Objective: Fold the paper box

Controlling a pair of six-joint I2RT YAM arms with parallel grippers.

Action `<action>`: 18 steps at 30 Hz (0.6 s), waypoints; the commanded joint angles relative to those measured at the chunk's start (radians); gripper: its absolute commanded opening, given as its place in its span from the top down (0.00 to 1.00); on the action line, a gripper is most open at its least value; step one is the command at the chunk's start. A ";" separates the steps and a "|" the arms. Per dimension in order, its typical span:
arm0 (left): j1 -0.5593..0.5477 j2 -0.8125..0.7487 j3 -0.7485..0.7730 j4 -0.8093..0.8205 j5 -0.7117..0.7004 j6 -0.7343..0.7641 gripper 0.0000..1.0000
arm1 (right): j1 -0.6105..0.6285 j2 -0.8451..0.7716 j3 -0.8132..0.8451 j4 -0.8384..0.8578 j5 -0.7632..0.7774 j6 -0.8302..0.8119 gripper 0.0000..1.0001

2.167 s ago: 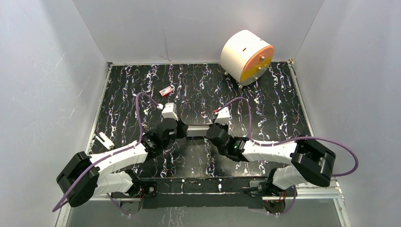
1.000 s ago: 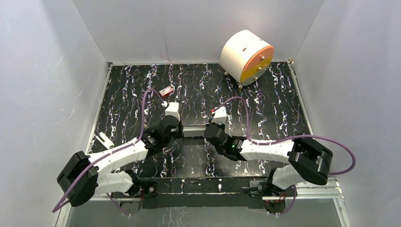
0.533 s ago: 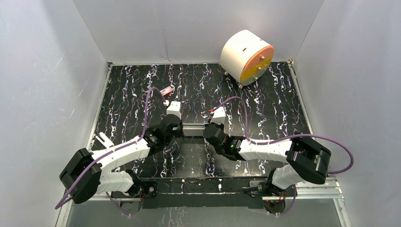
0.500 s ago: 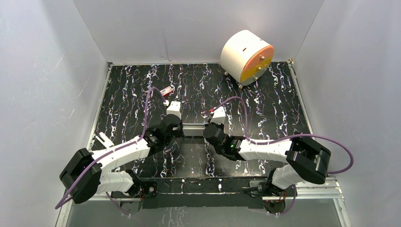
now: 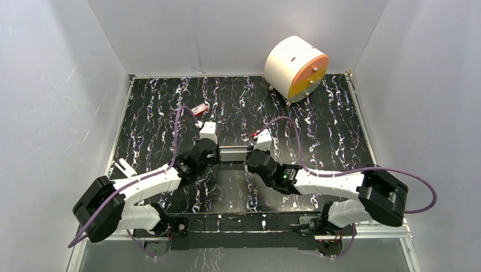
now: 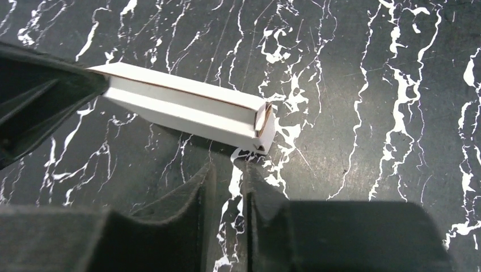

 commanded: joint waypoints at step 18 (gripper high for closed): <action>-0.014 0.026 -0.052 -0.037 0.003 0.042 1.00 | -0.315 -0.097 -0.004 0.090 -0.396 0.218 0.45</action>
